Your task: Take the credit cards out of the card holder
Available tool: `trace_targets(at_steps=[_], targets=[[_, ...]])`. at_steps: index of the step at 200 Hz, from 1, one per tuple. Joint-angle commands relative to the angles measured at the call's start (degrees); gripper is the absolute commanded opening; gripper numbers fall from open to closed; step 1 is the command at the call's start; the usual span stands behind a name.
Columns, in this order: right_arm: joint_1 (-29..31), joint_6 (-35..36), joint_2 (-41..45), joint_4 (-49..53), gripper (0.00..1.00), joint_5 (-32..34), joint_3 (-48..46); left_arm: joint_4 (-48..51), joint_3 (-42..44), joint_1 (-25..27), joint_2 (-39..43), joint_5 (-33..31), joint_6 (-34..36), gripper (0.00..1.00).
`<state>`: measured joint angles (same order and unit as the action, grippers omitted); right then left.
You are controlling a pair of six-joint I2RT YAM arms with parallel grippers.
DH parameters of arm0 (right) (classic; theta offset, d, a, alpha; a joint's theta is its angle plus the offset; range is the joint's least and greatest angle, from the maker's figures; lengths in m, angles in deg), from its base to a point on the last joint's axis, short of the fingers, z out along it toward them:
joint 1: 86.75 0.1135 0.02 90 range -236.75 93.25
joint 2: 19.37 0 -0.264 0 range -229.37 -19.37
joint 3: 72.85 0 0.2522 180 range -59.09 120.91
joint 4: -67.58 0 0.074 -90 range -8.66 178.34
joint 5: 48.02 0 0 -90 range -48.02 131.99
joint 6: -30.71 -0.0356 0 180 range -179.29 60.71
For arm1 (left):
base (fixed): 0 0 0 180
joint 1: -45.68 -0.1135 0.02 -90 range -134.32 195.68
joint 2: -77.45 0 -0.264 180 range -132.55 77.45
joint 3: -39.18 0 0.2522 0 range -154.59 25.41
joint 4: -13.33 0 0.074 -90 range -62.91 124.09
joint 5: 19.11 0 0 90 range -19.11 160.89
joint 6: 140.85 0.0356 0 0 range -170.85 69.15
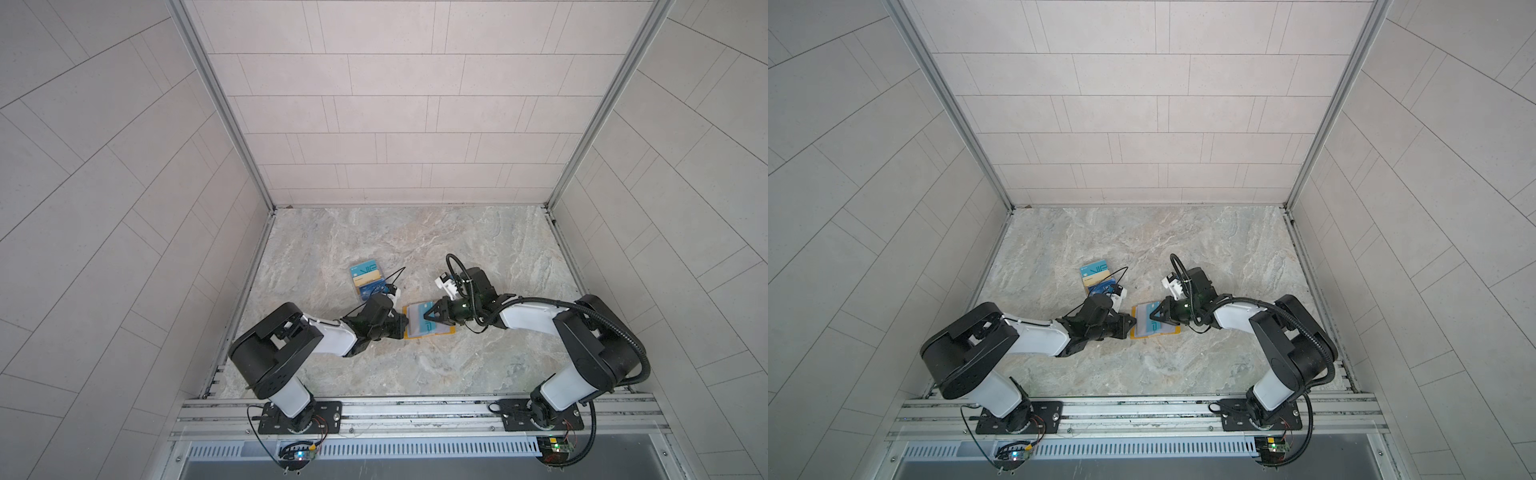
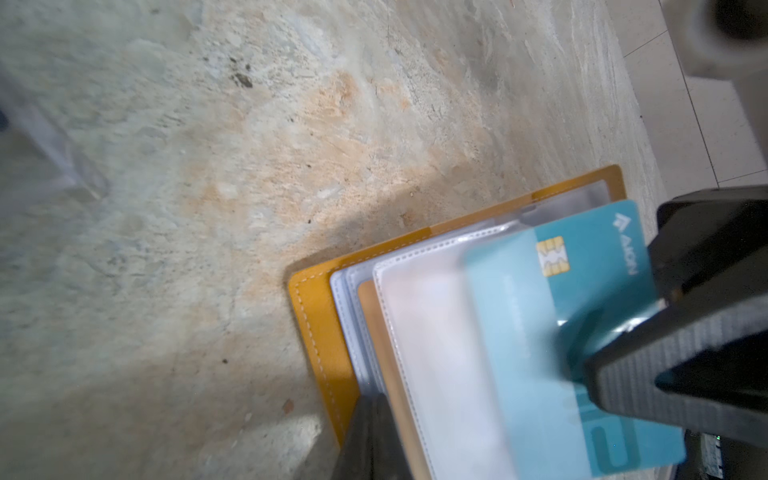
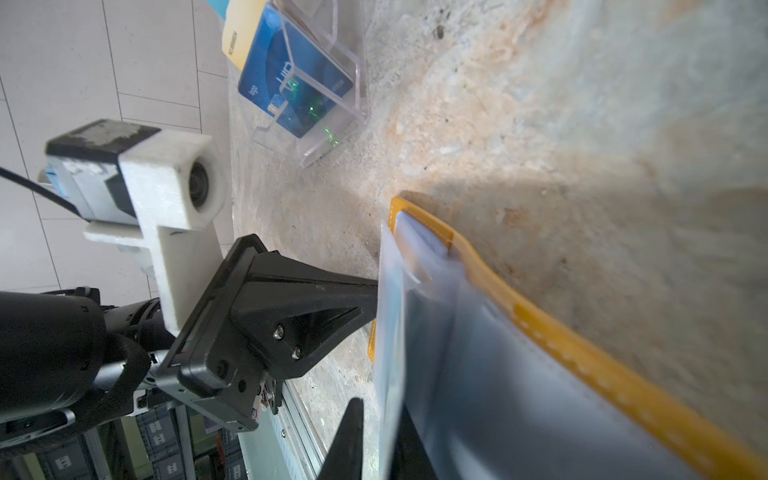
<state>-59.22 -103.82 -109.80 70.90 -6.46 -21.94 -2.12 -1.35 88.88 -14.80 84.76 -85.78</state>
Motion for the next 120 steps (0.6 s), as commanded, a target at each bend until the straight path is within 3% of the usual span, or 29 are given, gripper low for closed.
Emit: trace_targets(at_steps=[1,120], targets=[[-0.3,2.2,2.1,2.8,0.13,1.5,0.4,7.6,1.2,0.5,-0.8,-0.8,0.7,0.0],[-0.6,13.1,7.8,23.3,0.05,12.5,5.3,9.4,2.2,0.5,4.7,1.0,0.3,0.01]])
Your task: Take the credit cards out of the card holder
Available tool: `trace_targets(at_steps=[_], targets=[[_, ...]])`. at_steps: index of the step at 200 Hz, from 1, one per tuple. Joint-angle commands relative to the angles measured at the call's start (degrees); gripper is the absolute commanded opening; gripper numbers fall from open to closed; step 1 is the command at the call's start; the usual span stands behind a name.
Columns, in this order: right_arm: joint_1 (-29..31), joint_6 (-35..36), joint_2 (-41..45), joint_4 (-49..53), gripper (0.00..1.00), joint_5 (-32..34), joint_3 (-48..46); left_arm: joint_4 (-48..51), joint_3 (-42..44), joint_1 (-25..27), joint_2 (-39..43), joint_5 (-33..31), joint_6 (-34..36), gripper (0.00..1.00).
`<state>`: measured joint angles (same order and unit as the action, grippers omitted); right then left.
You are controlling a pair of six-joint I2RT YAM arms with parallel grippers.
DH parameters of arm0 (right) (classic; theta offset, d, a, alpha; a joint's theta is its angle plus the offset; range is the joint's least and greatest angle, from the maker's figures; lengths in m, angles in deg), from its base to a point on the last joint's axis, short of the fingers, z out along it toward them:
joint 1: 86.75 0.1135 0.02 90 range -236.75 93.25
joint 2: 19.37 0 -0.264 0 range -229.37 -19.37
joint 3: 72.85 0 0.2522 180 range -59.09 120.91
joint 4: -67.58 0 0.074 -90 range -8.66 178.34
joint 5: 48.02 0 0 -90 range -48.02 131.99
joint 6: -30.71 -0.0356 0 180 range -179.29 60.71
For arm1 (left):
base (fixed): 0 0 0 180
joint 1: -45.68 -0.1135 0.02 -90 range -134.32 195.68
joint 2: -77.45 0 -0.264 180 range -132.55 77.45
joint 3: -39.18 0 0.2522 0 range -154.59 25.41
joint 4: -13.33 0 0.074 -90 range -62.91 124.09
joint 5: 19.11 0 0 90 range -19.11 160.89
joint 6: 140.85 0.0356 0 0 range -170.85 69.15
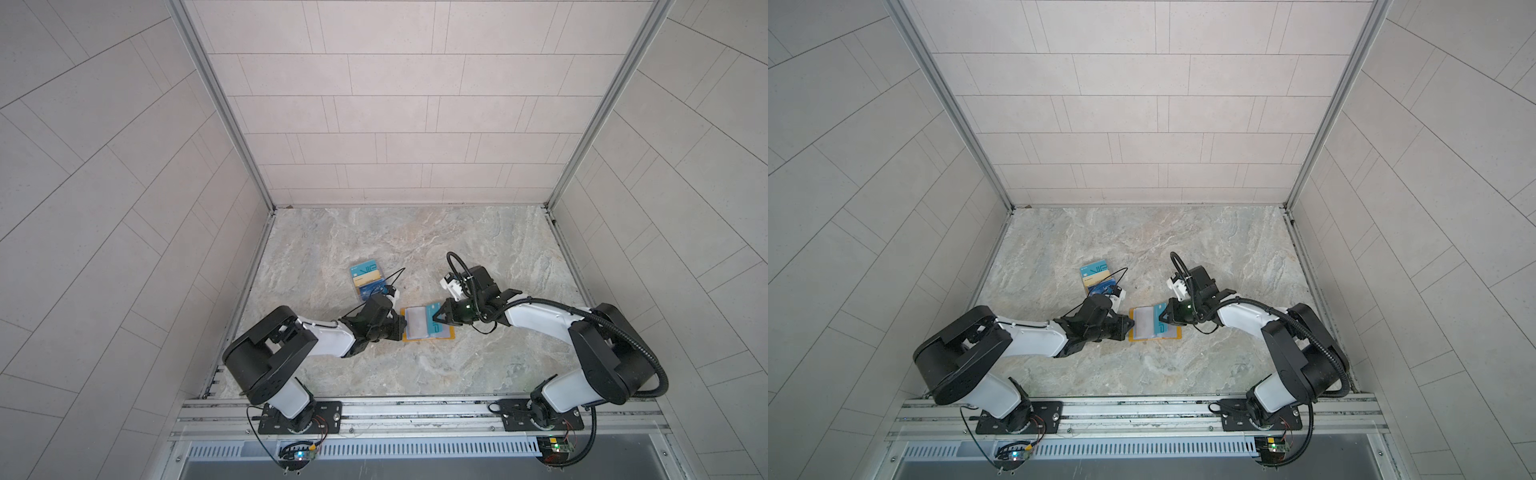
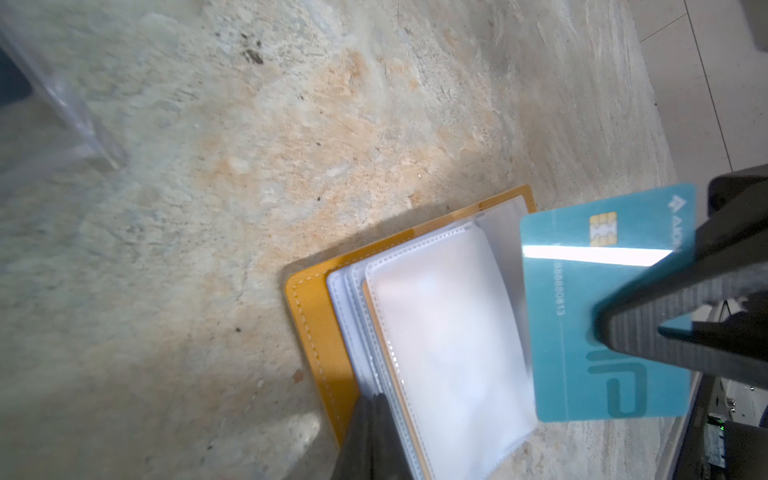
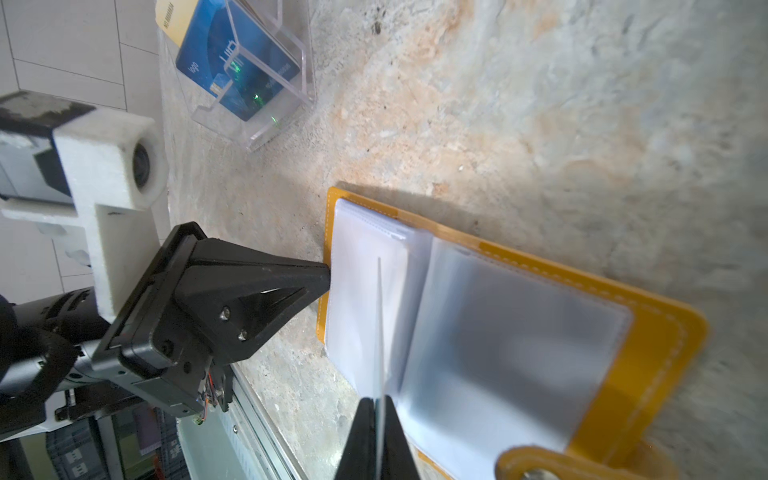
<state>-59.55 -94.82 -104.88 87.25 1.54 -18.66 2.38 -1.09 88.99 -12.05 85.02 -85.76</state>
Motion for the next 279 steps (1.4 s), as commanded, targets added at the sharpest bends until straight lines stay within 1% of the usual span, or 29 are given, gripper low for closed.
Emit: trace_targets(at_steps=[1,17,25,34,48,59,74,94,102,120,136,145,158,171,201,222,240,253,279], targets=[[-0.2,4.2,3.0,7.1,0.05,4.7,2.1,4.9,1.9,0.4,2.1,0.7,0.2,0.01],[-0.2,6.3,4.8,10.0,0.05,6.7,3.2,5.9,2.2,0.5,4.4,1.2,0.2,0.04],[-0.2,7.3,5.8,11.3,0.05,7.4,3.7,6.9,2.2,0.5,6.0,1.1,0.3,0.09],[-0.2,8.5,6.8,12.4,0.05,7.9,4.2,8.4,2.1,0.5,7.9,1.0,0.3,0.17],[-0.1,10.1,8.1,14.3,0.05,8.1,5.1,11.1,1.6,0.5,11.3,-0.1,0.9,0.36],[0.2,11.6,8.8,15.8,0.05,7.8,6.0,13.5,0.9,0.5,14.2,-0.7,1.8,0.47],[1.1,14.0,9.2,17.9,0.05,7.1,7.5,18.8,-1.0,0.5,18.1,-1.4,4.5,0.57],[2.3,16.7,9.5,19.3,0.03,1.8,9.1,27.8,-5.3,-0.1,22.9,-0.2,10.8,0.66],[2.8,17.2,9.9,19.2,0.02,0.3,9.6,31.3,-7.3,-0.9,24.3,2.1,13.6,0.66],[4.6,19.2,10.6,19.5,0.01,-3.2,10.6,37.3,-11.0,-3.7,27.0,10.2,19.5,0.68],[6.0,21.3,11.1,20.4,0.01,-5.9,11.6,42.5,-13.8,-5.9,29.1,15.3,23.8,0.68],[6.8,22.4,11.3,20.7,0.01,-7.6,12.0,42.7,-14.8,-6.2,30.0,16.9,24.4,0.7],[7.9,24.4,11.6,21.1,0.01,-10.5,12.4,41.6,-15.8,-6.3,30.3,22.0,25.2,0.69],[9.0,25.9,11.9,21.7,0.01,-13.0,13.1,42.7,-17.5,-6.3,30.3,23.0,26.1,0.66],[11.7,28.3,13.0,22.4,0.0,-14.5,14.7,46.0,-20.2,-6.3,30.5,27.6,29.6,0.62],[12.5,29.5,13.3,22.7,0.0,-16.5,15.4,47.7,-21.0,-6.3,31.2,29.1,30.9,0.6],[13.2,30.3,13.2,23.1,0.0,-16.8,15.8,48.3,-21.1,-6.3,31.5,30.5,31.3,0.56],[13.5,30.6,13.0,23.2,0.0,-16.9,16.0,47.3,-20.8,-6.3,31.7,32.9,31.1,0.52],[13.7,31.2,12.3,23.6,0.0,-17.3,16.4,46.5,-20.6,-6.3,31.7,35.3,30.8,0.44]])
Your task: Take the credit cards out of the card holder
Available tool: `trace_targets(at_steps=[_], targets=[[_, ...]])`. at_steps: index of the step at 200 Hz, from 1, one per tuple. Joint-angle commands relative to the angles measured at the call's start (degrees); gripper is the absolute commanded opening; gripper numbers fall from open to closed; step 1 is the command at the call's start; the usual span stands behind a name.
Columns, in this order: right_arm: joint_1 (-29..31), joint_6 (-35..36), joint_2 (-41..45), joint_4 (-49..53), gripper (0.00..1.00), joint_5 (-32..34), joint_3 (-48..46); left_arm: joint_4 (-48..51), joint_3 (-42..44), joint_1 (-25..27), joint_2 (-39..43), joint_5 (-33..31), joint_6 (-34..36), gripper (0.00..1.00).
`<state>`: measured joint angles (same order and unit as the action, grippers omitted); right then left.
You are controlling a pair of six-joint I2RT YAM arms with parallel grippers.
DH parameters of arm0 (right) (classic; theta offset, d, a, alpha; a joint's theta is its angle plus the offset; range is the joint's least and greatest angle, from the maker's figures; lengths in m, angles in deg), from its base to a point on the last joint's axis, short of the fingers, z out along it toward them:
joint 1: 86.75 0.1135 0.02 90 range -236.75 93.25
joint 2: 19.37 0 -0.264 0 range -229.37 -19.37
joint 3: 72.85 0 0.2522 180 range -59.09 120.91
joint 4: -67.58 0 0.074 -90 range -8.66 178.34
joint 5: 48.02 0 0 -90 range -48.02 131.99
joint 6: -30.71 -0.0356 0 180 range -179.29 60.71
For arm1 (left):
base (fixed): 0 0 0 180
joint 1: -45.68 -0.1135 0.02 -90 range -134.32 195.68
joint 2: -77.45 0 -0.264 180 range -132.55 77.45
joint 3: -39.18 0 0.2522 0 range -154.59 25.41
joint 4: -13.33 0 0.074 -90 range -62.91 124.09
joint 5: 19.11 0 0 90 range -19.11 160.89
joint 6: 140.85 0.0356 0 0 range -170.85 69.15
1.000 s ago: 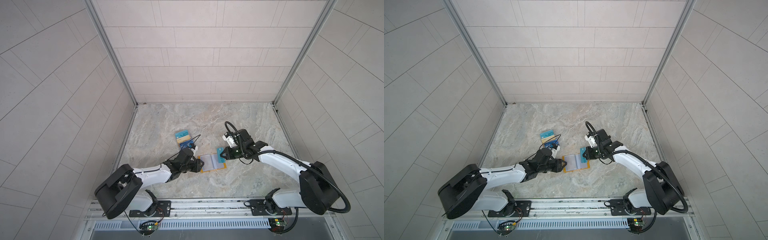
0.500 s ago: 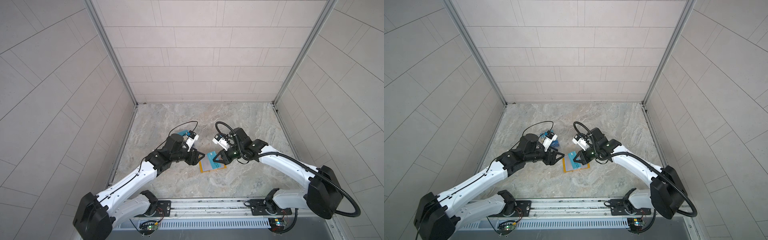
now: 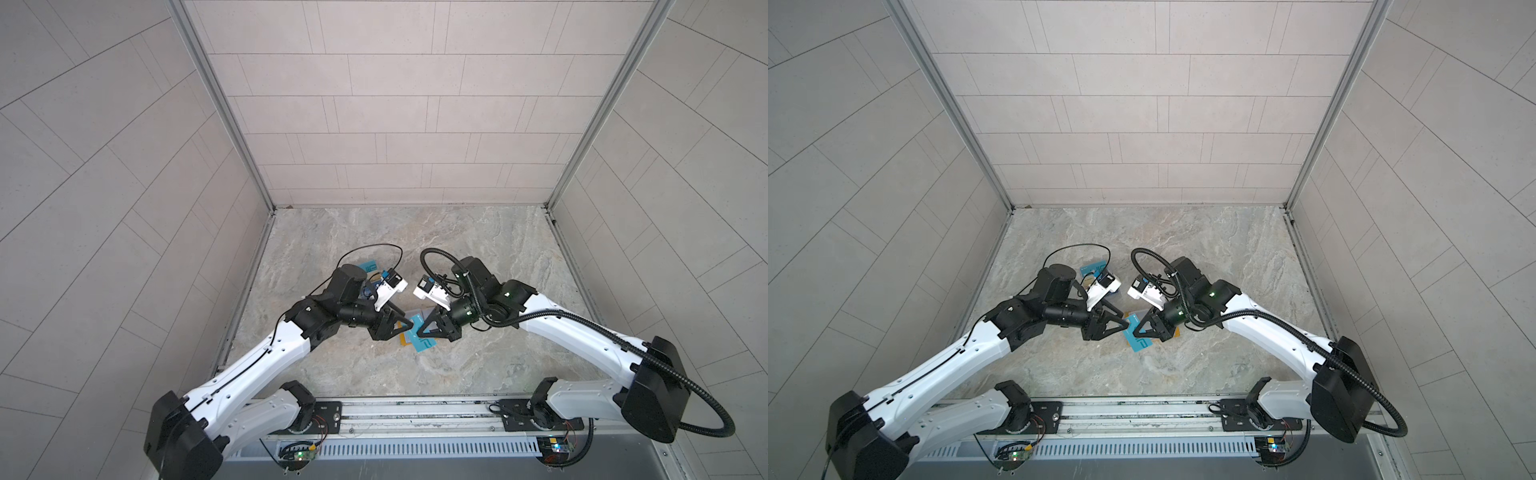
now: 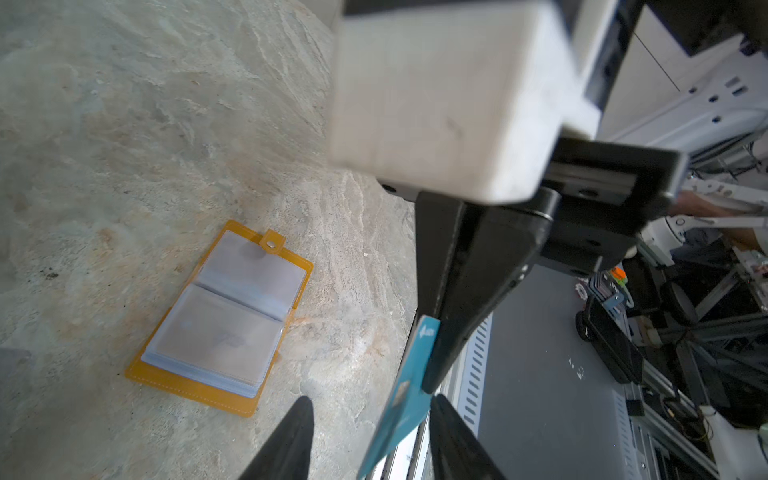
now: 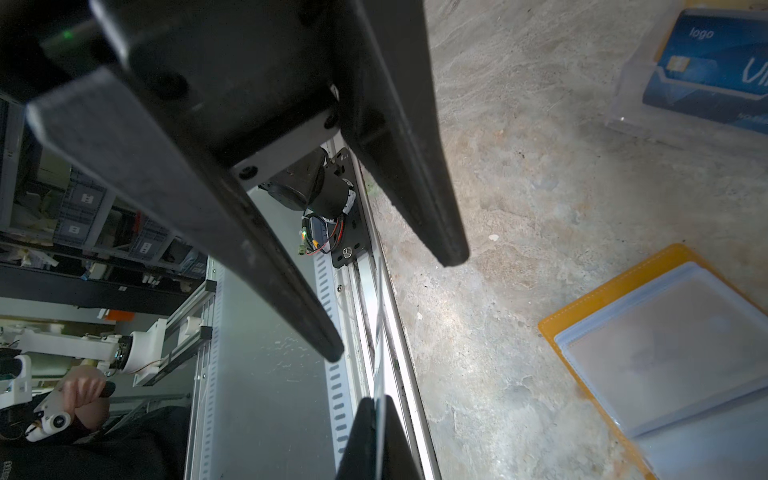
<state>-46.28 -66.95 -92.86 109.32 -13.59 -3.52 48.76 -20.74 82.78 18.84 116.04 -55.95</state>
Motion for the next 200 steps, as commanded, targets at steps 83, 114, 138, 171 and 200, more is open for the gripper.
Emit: trace_targets(at_steps=[83,114,138,171,200], targets=[[0.6,4.4,-0.5,1.0,0.0,-2.3,1.6,-2.8,0.2,0.0,-0.3,8.4,-1.5,0.2],[0.6,4.7,-0.8,0.8,0.0,-2.4,1.7,-3.4,0.5,0.0,-0.3,9.3,-2.0,0.17],[0.5,4.5,-0.9,0.3,0.0,-2.2,1.8,-3.9,0.7,0.0,-0.5,9.9,-2.4,0.16],[0.3,3.4,-0.5,-1.1,0.0,-0.8,1.5,-4.5,1.1,0.0,-0.2,9.8,-3.0,0.12],[-0.3,1.6,0.1,-2.7,0.0,0.1,0.7,-6.2,2.0,0.0,0.5,9.5,-4.3,0.04]])
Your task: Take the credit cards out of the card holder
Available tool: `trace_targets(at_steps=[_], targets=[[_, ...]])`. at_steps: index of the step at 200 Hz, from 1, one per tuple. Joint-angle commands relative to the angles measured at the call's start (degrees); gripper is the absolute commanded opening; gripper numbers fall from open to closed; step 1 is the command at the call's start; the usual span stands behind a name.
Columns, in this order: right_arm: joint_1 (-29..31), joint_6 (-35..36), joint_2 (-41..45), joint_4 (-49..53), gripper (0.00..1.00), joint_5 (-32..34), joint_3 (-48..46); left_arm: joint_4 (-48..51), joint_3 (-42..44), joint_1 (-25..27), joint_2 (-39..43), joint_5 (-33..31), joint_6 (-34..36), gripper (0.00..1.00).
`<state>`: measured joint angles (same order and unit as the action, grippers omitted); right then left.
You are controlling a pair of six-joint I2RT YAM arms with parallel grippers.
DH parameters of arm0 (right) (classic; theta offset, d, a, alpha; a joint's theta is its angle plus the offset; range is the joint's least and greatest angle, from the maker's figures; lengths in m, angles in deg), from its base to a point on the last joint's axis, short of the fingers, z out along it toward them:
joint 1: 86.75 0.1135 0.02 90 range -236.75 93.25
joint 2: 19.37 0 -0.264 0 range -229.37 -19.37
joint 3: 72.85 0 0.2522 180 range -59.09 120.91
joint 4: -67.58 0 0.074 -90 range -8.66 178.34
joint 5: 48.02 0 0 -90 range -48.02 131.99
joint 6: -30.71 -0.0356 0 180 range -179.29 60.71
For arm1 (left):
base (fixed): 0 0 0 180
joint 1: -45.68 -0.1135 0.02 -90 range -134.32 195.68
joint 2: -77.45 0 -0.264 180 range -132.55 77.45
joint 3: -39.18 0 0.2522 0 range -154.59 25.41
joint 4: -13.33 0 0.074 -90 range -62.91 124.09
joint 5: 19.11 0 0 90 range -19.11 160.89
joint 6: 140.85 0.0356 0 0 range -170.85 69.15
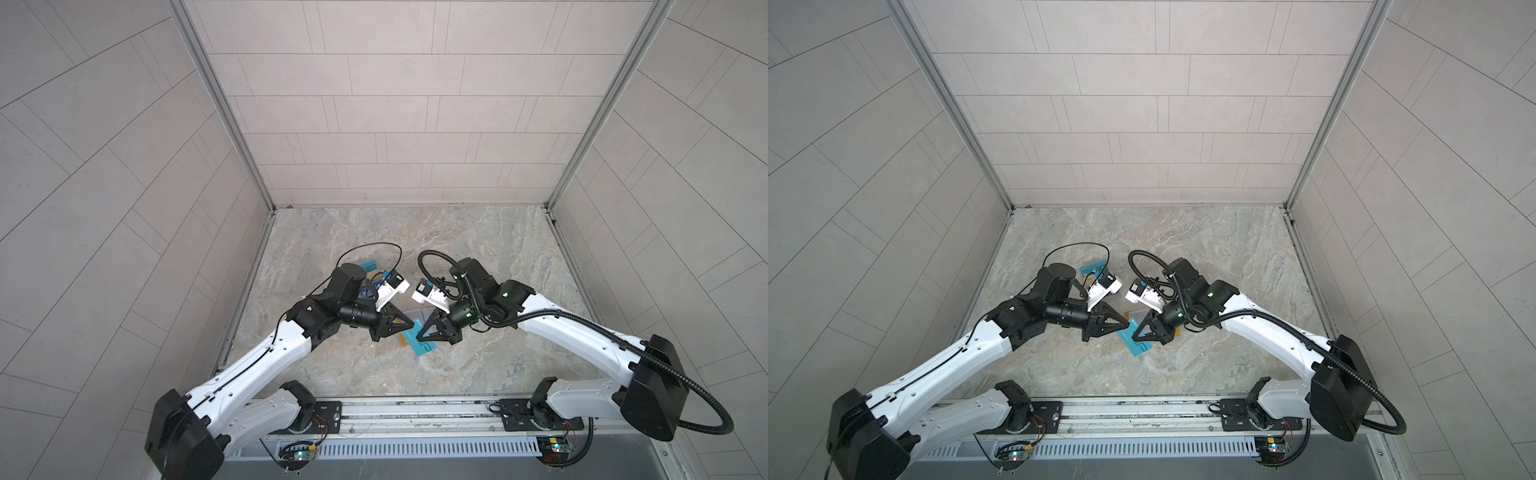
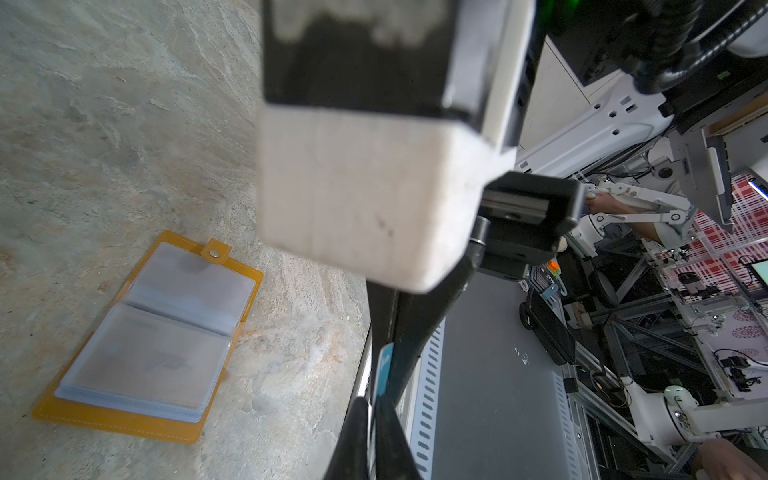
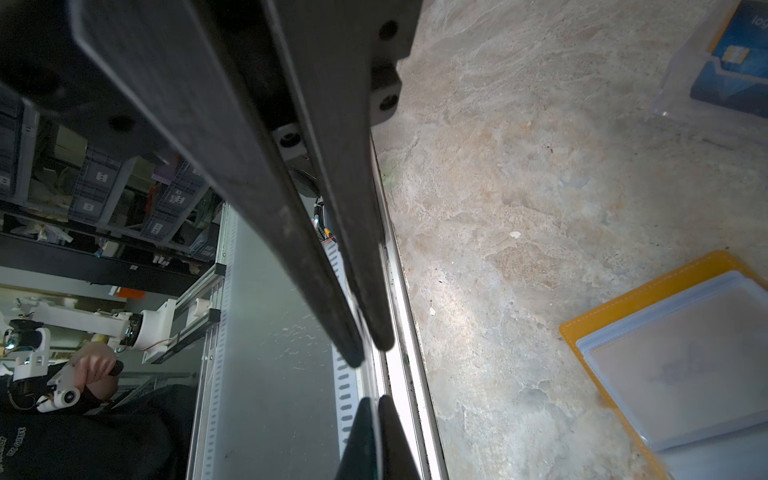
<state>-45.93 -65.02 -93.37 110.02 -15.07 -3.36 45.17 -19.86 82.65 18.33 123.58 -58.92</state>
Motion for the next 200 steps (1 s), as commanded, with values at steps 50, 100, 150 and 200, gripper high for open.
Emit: trace_targets(at_steps=[50,100,150,200], targets=[[-3.8,-2.9,1.3,-4.1,0.28,1.7,0.0,-5.6,3.1,0.2,2.9,-0.7,-4.4,0.0],[-7.4,-11.2,7.5,-13.0,0.6,5.3,-6.5,-12.8,5.6,0.0,5.3,-10.6,-12.1,0.0],[-10.9,-26.5,15.7,-31.3,0.69,11.1,-17.1,-23.9,10.4,0.0,10.3,-27.7,-22.3,0.0],[-11.1,-38.5,15.2,-47.8,0.7,16.2,-22.5,-44.3,17.5,0.0,12.4,-33.2,-33.4,0.0]])
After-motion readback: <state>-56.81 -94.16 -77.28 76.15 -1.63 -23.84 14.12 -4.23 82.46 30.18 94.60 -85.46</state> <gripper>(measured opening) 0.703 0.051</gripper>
